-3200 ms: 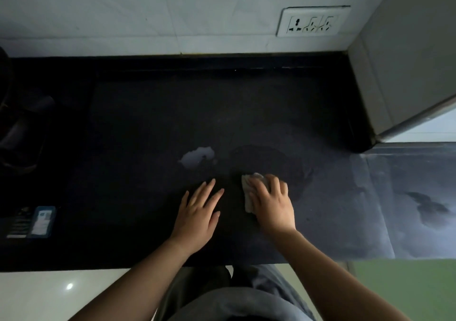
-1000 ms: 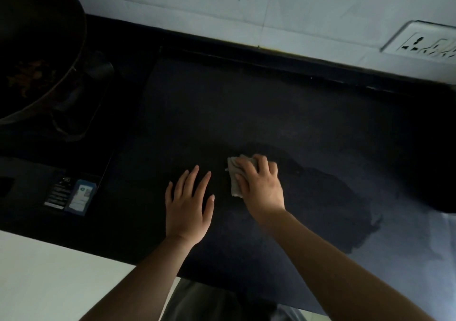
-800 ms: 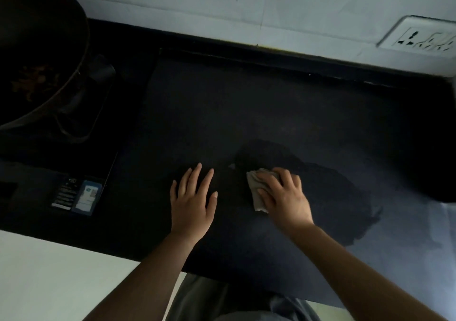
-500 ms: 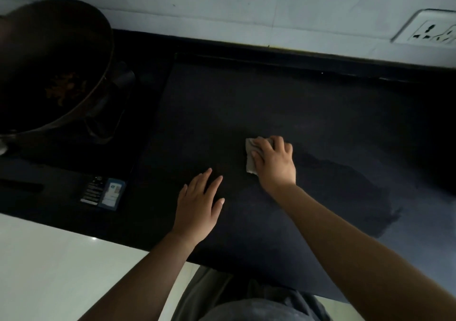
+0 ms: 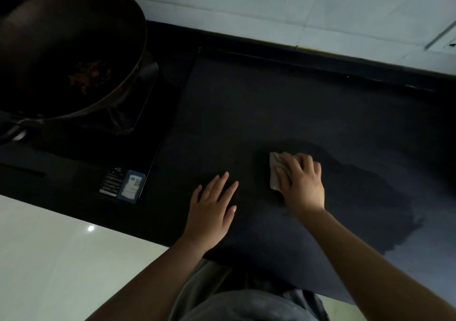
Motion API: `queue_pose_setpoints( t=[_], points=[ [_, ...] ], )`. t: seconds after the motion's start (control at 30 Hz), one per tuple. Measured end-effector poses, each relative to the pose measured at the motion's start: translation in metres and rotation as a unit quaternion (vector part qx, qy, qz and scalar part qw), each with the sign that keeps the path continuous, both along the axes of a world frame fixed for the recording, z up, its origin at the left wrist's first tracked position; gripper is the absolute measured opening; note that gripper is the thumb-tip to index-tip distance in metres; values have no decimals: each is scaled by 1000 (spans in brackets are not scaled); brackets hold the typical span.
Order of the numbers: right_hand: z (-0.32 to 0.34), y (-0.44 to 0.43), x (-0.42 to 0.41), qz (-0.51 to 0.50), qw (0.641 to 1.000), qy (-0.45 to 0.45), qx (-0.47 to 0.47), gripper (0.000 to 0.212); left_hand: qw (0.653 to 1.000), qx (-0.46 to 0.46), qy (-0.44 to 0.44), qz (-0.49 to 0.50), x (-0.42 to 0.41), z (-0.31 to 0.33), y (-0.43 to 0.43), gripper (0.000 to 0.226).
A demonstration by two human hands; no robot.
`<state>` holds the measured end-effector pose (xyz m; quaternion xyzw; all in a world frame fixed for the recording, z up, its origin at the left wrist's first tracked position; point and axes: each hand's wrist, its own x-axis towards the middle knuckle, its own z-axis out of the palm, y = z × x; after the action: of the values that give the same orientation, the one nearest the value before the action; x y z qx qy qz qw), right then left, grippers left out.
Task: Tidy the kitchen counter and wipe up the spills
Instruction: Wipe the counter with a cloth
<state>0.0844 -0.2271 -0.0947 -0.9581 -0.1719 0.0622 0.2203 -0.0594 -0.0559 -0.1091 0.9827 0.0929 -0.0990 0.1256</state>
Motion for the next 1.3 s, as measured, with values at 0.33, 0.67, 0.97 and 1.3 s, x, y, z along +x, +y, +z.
queue_pose_setpoints(
  t=[0.33,0.67,0.97,1.3],
  points=[
    [-1,23,-43,29,999,-20,-12,37,1000,-20,-6,-11,-1,1,7,53],
    [3,-34,8,-166,985,17,-36,38,999,-18,3,-40,6,2,11,54],
    [0,-60,-76,-18,998,-19,-51,39,999,-7,2,-31,9,5,-14,59],
    [8,-55,11,-242,970,12,-25,36,997,3,13,-80,2,-1,-28,63]
  ],
)
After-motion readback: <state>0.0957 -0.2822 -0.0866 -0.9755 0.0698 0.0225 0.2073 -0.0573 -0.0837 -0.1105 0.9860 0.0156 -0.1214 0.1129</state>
